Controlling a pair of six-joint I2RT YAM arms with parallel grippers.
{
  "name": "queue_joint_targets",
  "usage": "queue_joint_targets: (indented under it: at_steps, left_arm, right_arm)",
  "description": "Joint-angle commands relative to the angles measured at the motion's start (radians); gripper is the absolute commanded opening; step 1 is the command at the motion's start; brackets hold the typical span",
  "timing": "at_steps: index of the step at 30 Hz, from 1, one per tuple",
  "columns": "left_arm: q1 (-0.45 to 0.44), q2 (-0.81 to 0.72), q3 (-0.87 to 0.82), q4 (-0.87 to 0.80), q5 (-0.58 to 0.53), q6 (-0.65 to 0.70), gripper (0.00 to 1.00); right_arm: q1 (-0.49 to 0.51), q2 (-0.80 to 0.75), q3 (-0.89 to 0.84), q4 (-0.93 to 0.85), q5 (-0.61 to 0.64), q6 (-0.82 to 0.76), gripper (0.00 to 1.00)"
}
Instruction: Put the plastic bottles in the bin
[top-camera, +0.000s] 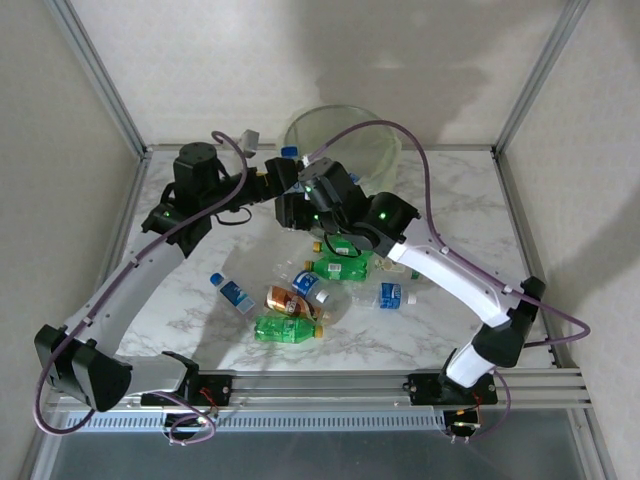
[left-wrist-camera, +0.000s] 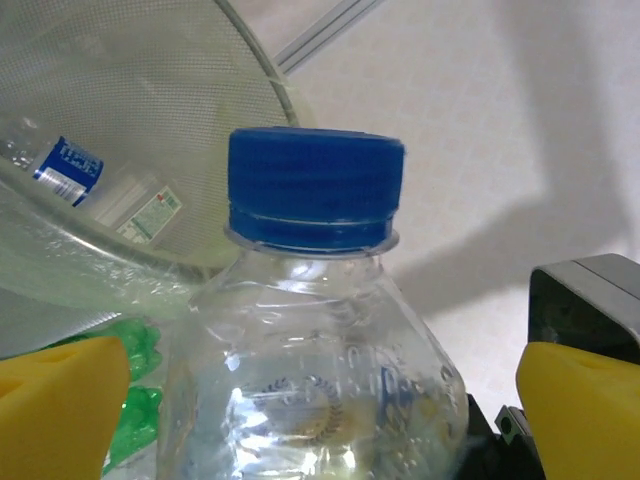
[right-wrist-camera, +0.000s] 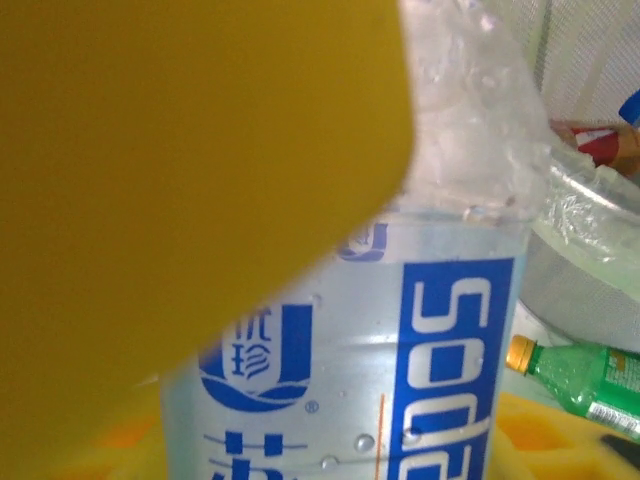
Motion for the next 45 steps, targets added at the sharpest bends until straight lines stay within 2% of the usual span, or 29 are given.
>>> queue_joint_targets:
  at_steps: [1, 7, 11, 14, 18, 21, 26, 32, 35, 37, 41, 45]
  left_arm:
    - [-0.017, -0.014, 0.031, 0.060, -0.033, -0.026, 1.00]
    - [-0.017, -0.039, 0.098, 0.008, -0.209, -0.049, 0.99]
    - [-0.013, -0.094, 0.098, -0.037, -0.443, -0.095, 0.99]
    - [-0.001, -0.124, 0.078, -0.030, -0.523, -0.129, 0.99]
    - [0.004, -0.113, 0.079, -0.089, -0.582, -0.155, 0.99]
    - [0.005, -0.115, 0.045, -0.140, -0.617, -0.176, 1.00]
    - [0.013, -0.153, -0.053, -0.222, -0.686, -0.214, 0.99]
    - [0.034, -0.199, -0.124, -0.268, -0.719, -0.228, 0.99]
    - [0.042, -0.215, -0.142, -0.271, -0.725, -0.231, 0.99]
    - [0.048, -0.217, -0.148, -0.278, -0.725, -0.229, 0.99]
    - [0.053, -0.220, -0.158, -0.316, -0.735, -0.221, 0.98]
    - [0.058, -0.240, -0.179, -0.392, -0.785, -0.240, 0.98]
  right_arm:
    - [0.004, -0.036, -0.012, 0.025, 0.042, 0.000, 0.47]
    - [-0.040, -0.049, 0.047, 0.041, 0.057, -0.038, 0.47]
    - [-0.137, -0.025, 0.135, 0.029, 0.004, -0.093, 0.47]
    - [-0.217, -0.004, 0.186, 0.040, -0.008, -0.135, 0.46]
    - [-0.333, 0.051, 0.264, 0.027, -0.004, -0.180, 0.48]
    - [-0.383, 0.107, 0.305, 0.023, 0.027, -0.229, 0.49]
    - [-0.426, 0.219, 0.368, 0.021, 0.088, -0.277, 0.49]
    - [-0.441, 0.326, 0.434, 0.040, 0.035, -0.297, 0.49]
    - [-0.441, 0.374, 0.472, 0.029, 0.049, -0.292, 0.50]
    - [-0.442, 0.404, 0.496, 0.029, 0.047, -0.290, 0.55]
    - [-0.443, 0.465, 0.567, 0.008, 0.024, -0.285, 0.79]
    - [-0.443, 0.490, 0.607, -0.011, 0.034, -0.275, 0.85]
